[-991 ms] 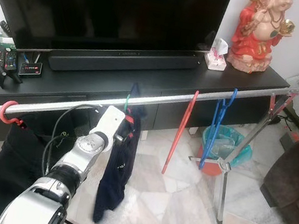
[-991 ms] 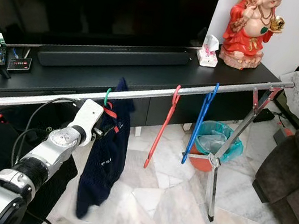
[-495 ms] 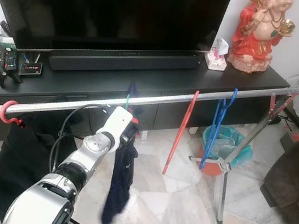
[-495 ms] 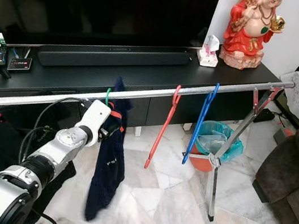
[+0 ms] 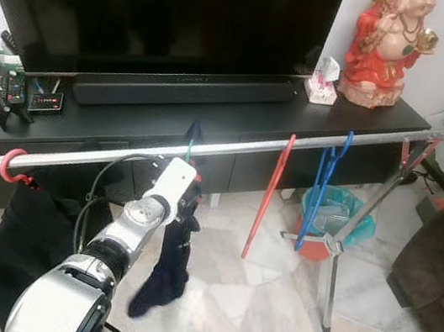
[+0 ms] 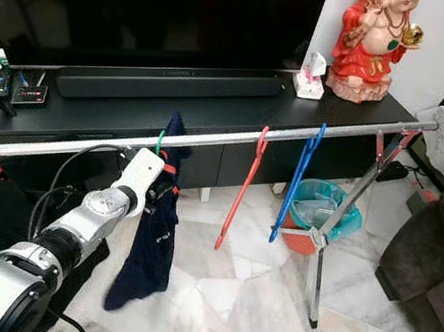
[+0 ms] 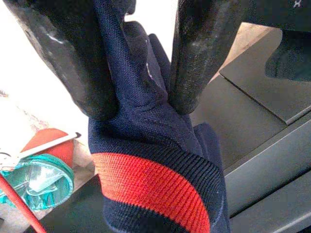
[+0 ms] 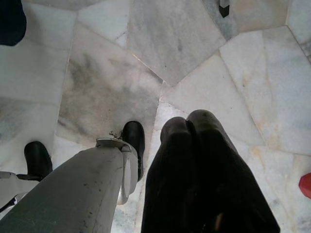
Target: Hang hanger
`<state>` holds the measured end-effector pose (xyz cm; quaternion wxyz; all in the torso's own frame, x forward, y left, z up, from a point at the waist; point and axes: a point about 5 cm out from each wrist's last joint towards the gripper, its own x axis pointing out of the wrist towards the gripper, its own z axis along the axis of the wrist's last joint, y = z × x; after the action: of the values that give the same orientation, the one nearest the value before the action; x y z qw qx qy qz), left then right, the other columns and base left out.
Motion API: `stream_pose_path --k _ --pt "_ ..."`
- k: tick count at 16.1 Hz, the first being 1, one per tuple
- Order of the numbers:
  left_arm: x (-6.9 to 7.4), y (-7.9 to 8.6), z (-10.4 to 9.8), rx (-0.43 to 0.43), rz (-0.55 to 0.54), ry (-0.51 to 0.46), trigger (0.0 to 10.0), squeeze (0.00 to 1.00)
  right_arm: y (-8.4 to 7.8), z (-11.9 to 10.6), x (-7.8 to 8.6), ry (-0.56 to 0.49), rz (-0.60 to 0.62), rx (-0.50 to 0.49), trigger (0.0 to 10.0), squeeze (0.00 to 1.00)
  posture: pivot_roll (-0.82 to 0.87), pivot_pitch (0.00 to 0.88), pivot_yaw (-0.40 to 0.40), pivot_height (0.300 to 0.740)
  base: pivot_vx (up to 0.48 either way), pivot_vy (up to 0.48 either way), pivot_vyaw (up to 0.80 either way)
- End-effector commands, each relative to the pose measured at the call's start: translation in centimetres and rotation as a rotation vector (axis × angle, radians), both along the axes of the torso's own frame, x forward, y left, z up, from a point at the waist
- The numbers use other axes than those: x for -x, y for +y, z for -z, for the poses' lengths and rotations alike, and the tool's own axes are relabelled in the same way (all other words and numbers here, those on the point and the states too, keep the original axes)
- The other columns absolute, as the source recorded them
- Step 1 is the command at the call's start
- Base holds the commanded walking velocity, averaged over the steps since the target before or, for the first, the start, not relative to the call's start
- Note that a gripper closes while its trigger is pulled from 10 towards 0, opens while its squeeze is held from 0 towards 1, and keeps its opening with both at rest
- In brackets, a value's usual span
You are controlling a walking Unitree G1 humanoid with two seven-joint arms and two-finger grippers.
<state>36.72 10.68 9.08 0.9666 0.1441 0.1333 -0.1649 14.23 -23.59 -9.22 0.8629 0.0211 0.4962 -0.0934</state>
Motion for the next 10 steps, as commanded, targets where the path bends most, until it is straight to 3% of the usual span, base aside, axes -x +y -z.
stream_pose_path --k 1,10 --pt "-0.19 0.15 -0.01 -0.021 -0.017 0.018 0.0 0.0 -0.12 0.04 0.17 0.007 0.014 -0.005 10.0 0.0 0.03 0.0 -0.025 0.74 0.0 0.0 0.0" --pt "0.0 0.2 0.26 -0.003 -0.015 0.021 0.0 0.0 -0.13 0.03 0.13 0.006 0.015 -0.006 10.0 0.0 0.03 0.0 -0.027 0.74 0.0 0.0 0.0"
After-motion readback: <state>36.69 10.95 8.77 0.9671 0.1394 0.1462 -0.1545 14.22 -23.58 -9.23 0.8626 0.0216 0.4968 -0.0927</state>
